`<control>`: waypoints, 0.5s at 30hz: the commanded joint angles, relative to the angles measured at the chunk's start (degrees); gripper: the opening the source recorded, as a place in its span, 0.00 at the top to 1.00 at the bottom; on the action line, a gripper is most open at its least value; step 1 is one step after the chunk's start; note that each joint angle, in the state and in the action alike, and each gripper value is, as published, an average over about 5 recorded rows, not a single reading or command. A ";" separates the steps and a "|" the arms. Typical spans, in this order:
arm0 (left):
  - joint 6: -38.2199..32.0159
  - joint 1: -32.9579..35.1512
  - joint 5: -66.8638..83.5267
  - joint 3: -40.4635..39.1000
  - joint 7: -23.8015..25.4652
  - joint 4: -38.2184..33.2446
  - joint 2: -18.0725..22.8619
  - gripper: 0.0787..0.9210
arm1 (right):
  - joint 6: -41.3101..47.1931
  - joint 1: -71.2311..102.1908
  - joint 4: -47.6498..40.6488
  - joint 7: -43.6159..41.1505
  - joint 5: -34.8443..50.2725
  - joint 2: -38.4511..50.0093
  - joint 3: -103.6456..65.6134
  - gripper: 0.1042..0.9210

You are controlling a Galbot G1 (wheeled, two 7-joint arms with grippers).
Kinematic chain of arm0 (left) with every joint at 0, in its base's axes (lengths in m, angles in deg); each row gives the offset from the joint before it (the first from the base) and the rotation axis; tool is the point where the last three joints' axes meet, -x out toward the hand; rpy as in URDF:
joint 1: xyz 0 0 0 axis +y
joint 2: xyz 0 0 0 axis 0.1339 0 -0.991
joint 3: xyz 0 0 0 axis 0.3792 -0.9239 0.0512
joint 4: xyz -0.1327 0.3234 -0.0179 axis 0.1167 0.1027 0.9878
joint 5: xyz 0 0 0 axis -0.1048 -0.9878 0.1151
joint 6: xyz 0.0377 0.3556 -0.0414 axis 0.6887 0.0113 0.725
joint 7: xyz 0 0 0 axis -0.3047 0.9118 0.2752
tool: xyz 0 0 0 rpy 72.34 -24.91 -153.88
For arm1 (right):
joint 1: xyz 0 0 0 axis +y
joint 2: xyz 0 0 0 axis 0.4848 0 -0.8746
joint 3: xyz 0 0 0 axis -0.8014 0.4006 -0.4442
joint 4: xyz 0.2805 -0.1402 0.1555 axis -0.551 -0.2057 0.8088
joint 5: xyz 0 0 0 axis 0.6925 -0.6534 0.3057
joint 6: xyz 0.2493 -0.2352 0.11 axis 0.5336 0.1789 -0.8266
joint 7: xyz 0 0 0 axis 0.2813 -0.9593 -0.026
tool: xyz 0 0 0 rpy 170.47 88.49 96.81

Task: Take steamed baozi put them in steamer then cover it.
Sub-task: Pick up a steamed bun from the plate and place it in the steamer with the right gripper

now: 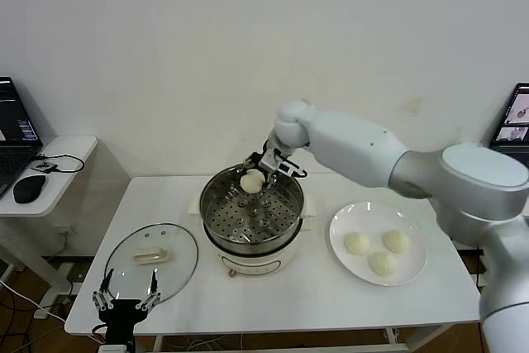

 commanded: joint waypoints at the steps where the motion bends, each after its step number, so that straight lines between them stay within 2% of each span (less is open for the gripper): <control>1: -0.04 0.08 -0.03 0.05 -0.07 0.12 0.12 0.12 | -6.13 2.57 -4.66 3.04 -10.73 -2.67 -1.58 0.37; 5: -0.05 0.10 -0.08 0.05 -0.10 -0.03 0.22 0.12 | -6.63 2.79 -5.74 3.54 -10.99 -3.33 -1.94 0.34; 10: -0.03 0.17 -0.15 0.01 -0.11 -0.32 0.33 0.12 | -6.61 2.99 -5.80 3.83 -10.10 -3.74 -2.14 0.19; 12: -0.01 0.27 -0.16 0.07 -0.10 -0.52 0.31 0.12 | -5.62 2.20 -4.49 3.07 -7.39 -3.16 -2.03 0.15; 15: 0.04 0.44 -0.12 0.26 -0.07 -0.90 0.26 0.12 | -0.70 -0.55 -0.46 -0.83 2.05 -0.87 -0.87 0.13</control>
